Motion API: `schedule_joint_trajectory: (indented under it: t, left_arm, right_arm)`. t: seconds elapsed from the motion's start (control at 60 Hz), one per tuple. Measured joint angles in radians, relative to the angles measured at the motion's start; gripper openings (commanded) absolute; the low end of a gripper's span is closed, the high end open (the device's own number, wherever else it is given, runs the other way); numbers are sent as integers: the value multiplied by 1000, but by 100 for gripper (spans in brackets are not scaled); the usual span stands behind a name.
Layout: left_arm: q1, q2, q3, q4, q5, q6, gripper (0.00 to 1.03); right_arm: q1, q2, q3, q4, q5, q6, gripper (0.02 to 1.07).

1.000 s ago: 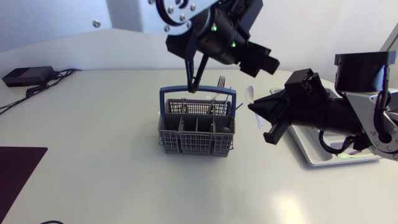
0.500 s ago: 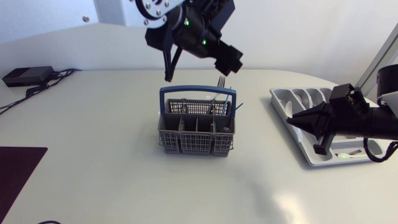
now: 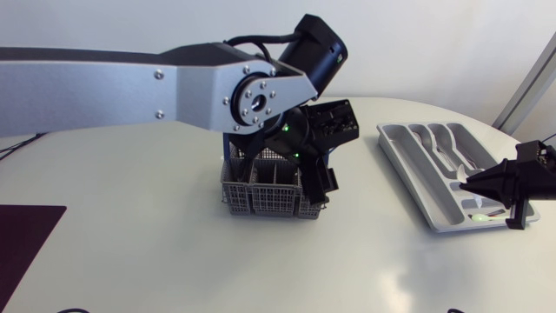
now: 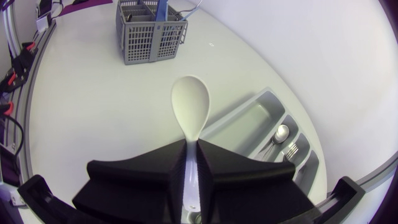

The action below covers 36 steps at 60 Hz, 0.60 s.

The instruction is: Sort the cutlery from the basket into the organizer compartments.

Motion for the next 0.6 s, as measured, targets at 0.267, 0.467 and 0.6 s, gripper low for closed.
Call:
schedule_joint_trajectory:
  t: [0.267,0.467,0.6]
  left_arm:
    - [-4,2,-14,0,-1,121,82]
    - [-2,18,-14,0,-5,160,82]
    - [-1,28,-14,0,-9,172,82]
  right_arm:
    - [-126,167,97,-14,39,-267,8]
    - [-151,259,133,66,105,-362,8]
    - [-160,324,159,134,159,-391,8]
